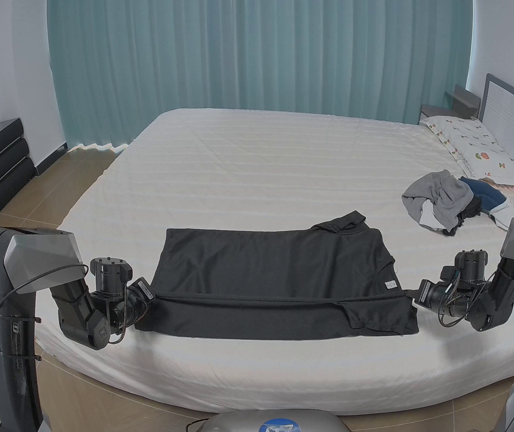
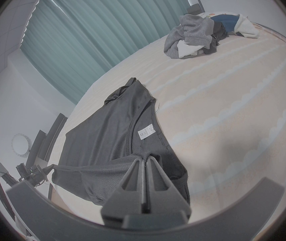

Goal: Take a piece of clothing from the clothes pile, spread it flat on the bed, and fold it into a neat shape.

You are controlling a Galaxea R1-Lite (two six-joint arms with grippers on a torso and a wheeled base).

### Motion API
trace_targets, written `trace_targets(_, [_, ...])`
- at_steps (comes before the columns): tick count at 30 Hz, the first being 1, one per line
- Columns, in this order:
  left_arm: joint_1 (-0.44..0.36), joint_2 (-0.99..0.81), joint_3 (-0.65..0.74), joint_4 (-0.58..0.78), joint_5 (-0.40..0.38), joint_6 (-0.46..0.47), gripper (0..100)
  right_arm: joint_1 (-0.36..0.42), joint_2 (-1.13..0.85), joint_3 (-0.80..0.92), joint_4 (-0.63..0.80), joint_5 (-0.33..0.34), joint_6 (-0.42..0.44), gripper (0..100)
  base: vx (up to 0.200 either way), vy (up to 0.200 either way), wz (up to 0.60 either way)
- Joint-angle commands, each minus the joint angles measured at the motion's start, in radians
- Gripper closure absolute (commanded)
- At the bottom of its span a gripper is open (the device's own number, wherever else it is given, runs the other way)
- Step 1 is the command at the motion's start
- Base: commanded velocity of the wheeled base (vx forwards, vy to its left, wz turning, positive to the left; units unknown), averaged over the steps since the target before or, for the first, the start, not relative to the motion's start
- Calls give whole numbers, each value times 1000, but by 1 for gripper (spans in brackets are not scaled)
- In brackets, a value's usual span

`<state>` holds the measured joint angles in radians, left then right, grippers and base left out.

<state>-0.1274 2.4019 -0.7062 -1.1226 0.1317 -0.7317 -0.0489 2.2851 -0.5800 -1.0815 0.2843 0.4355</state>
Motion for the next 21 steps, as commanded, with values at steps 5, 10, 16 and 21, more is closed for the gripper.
trace_targets(5, [-1,11,-12,0,-1,-17,100,0,20,0,-3,4,5,100,0,0,0])
trace_targets(10, [-3,13,-10,1,-3,-17,100,1,25,2,-12,4,6,100,0,0,0])
trace_targets(16, [-3,14,-10,1,-4,-17,0,1,33,3,-15,4,8,100,0,0,0])
trace_targets(21, [-1,14,-9,0,-3,-18,0,0,30,8,-21,6,9,0,0,0,0])
